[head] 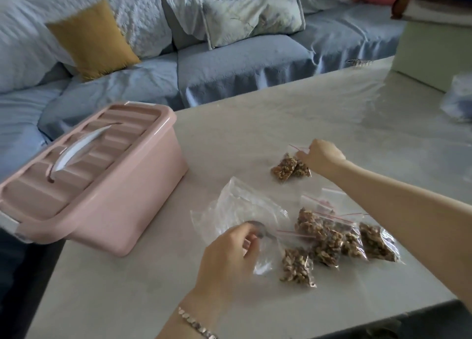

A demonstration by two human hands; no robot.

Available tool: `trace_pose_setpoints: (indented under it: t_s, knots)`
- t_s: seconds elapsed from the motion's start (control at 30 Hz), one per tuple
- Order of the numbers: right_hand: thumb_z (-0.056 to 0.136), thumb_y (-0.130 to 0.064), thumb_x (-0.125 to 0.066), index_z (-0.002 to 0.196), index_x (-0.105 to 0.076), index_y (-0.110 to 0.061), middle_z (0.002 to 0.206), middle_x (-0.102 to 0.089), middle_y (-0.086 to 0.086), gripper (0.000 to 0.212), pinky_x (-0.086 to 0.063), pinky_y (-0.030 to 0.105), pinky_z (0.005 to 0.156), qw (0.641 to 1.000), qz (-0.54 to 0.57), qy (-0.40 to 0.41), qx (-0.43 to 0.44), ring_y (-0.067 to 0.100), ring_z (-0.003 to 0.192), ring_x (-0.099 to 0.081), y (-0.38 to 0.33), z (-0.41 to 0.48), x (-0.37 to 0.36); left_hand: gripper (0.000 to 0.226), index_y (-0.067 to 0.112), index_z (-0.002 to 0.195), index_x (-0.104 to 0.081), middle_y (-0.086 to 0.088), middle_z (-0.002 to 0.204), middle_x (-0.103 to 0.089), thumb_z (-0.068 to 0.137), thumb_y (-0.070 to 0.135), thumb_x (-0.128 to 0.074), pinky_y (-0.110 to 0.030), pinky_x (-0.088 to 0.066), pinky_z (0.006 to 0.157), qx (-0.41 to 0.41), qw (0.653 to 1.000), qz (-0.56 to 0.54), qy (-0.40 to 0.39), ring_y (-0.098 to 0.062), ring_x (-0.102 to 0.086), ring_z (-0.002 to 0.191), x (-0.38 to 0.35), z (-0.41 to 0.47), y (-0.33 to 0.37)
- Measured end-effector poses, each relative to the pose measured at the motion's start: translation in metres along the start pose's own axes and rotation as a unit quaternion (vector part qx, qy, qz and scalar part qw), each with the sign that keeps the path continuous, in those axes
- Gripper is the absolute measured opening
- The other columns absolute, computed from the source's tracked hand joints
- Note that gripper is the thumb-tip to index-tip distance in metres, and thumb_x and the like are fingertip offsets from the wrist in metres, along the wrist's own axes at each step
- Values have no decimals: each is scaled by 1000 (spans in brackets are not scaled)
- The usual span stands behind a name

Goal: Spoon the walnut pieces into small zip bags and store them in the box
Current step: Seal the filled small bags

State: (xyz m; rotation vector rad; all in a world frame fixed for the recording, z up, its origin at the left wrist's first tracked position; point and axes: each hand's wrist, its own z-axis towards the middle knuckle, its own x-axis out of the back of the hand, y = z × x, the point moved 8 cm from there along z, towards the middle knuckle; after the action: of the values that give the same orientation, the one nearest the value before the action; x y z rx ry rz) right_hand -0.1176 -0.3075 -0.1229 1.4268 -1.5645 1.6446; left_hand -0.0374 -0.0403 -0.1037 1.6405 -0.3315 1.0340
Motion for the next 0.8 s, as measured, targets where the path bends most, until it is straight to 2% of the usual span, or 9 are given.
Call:
trace_pose_setpoints:
  t_s: [0.07, 0.13, 0.2, 0.3, 0.4, 0.5, 0.63, 0.73, 0.8]
  knots:
    - [89, -29, -54, 63, -46, -5, 62, -49, 7, 36, -35, 26, 50, 999, 39, -11, -26, 26, 60, -49, 2, 9, -11, 12, 30, 97, -62, 17, 89, -64, 90, 27, -53, -16, -46, 75, 10, 1000, 2, 10, 2, -59, 83, 7, -3, -8]
    - [87, -23, -56, 59, -43, -6, 58, -45, 5, 35, -35, 26, 49, 995, 86, -12, -39, 25, 59, -48, 4, 13, -19, 13, 29, 99, -63, 18, 88, -64, 90, 27, -53, -15, -46, 74, 22, 999, 0, 24, 3, -60, 82, 13, -4, -15]
    - [85, -18, -57, 61, -49, -6, 57, -46, 5, 28, -33, 25, 46, 991, 128, 2, -31, 25, 60, -48, 1, 12, -20, 13, 30, 99, -63, 23, 84, -61, 90, 26, -54, -13, -44, 74, 31, 999, 0, 35, 5, -59, 81, 16, -5, -20]
    - [84, -19, -60, 63, -58, -12, 64, -56, 6, 22, -35, 27, 53, 984, 172, 35, 36, 23, 70, -52, -12, -1, -10, 13, 28, 98, -65, 23, 83, -61, 89, 25, -57, -15, -46, 75, 29, 998, -13, 46, 6, -58, 82, 18, -4, -22]
    - [85, -19, -61, 82, -68, -9, 80, -66, 9, 12, -41, 26, 64, 976, 161, 71, 131, 22, 74, -56, -30, -31, 13, 11, 28, 94, -66, 19, 83, -65, 88, 22, -59, -14, -46, 72, 21, 997, -31, 61, 4, -59, 82, 24, -3, -20]
    - [86, -20, -62, 88, -68, -13, 76, -66, 3, 9, -43, 24, 64, 963, 141, 94, 211, 18, 69, -59, -46, -77, 42, 14, 37, 86, -60, 22, 79, -64, 87, 23, -60, -6, -43, 68, 21, 994, -76, 81, 9, -59, 83, 33, -5, -17]
    - [85, -18, -64, 81, -64, -22, 56, -65, -3, 6, -47, 15, 51, 942, 235, 20, 239, 7, 47, -58, -48, -147, 48, 29, 45, 98, -53, 26, 96, -62, 76, 37, -70, -17, -48, 76, 46, 979, -177, 90, 13, -55, 96, 35, -12, -20]
    - [85, -16, -64, 75, -61, -28, 56, -67, 0, 16, -48, 15, 50, 935, 263, -61, 231, 7, 46, -61, -41, -183, 15, 58, 46, 110, -46, 28, 111, -57, 59, 51, -72, -19, -50, 78, 69, 962, -262, 23, 16, -52, 105, 17, -19, -22]
    - [86, -15, -63, 79, -61, -27, 60, -68, -1, 14, -51, 17, 56, 935, 243, -108, 233, 6, 51, -63, -35, -200, -15, 58, 44, 110, -48, 27, 111, -59, 58, 46, -74, -23, -50, 84, 79, 956, -283, -4, 14, -54, 106, 3, -28, -29]
